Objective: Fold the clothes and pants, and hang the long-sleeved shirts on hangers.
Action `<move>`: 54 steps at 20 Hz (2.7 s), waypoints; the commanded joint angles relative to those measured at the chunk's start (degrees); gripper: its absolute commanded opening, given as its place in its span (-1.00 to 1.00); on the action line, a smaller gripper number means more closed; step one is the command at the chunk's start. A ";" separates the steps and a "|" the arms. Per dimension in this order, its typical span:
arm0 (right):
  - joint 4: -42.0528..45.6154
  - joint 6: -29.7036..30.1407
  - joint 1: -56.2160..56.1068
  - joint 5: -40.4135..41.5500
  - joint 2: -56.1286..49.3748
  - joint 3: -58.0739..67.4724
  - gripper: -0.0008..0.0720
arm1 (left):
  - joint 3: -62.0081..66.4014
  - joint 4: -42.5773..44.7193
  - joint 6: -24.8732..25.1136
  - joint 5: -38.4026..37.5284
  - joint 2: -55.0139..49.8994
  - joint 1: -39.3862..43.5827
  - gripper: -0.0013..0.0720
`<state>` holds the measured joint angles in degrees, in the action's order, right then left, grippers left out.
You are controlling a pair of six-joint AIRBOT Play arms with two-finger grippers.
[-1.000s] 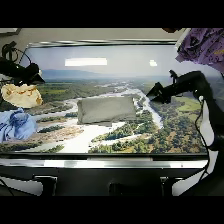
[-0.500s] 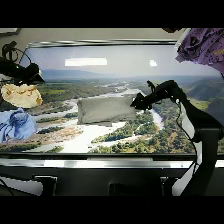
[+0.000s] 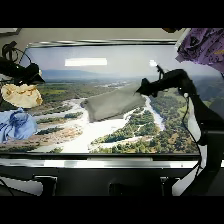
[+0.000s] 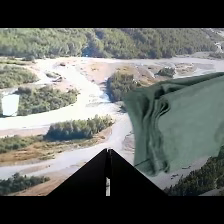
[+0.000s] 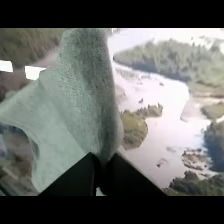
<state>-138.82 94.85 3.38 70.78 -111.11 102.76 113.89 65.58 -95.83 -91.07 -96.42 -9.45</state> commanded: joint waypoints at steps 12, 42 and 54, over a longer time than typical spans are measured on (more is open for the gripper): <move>17.81 -19.34 25.81 -3.45 6.67 16.13 -0.88 | -0.02 0.00 -0.02 -0.02 -0.04 0.02 -0.91; 64.98 -42.62 45.42 11.15 38.14 -47.32 -0.53 | -0.02 0.04 0.90 -1.07 -0.04 2.16 -0.91; 37.55 -13.27 27.98 -4.90 42.60 -34.93 -0.88 | -3.54 7.69 7.43 8.74 6.23 3.91 -0.92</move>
<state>-92.42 73.17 40.60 71.24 -69.43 65.76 112.57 68.49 -91.70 -87.88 -93.47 -6.44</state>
